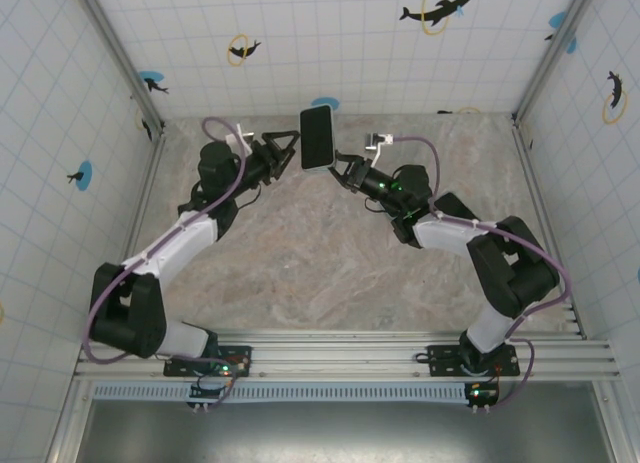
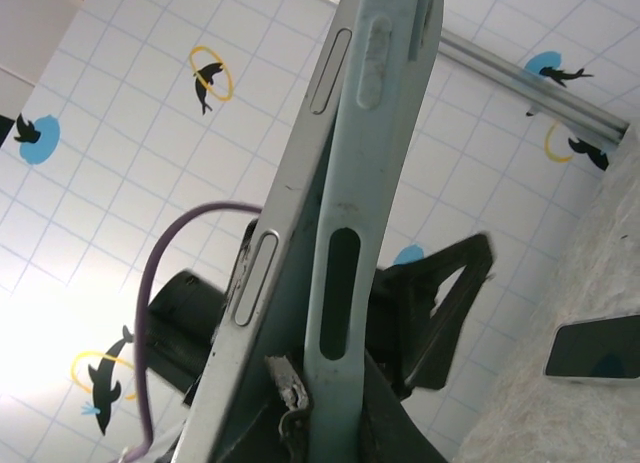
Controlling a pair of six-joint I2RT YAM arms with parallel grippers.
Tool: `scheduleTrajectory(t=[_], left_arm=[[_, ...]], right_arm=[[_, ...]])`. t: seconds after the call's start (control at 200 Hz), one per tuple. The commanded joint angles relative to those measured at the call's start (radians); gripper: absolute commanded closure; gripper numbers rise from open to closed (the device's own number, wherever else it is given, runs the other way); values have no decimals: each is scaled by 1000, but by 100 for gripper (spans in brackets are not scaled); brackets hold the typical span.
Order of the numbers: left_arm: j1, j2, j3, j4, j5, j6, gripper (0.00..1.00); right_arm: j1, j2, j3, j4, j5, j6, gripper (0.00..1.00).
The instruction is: Take the phone out of the phone case
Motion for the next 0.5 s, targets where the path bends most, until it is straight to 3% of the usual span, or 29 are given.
scheduleTrajectory(t=[0.0, 0.205, 0.25, 0.49], left_arm=[[-17, -79, -42, -36, -72, -47, 30], [-77, -167, -81, -77, -198, -124, 31], [-128, -171, -82, -84, -222, -142, 32], [-203, -150, -73, -68, -271, -211, 35]], right_arm=[[-6, 17, 30, 57, 52, -30, 96], [-3, 48, 68, 34, 80, -49, 96], [0, 56, 75, 31, 83, -49, 96], [13, 86, 106, 37, 92, -48, 96]])
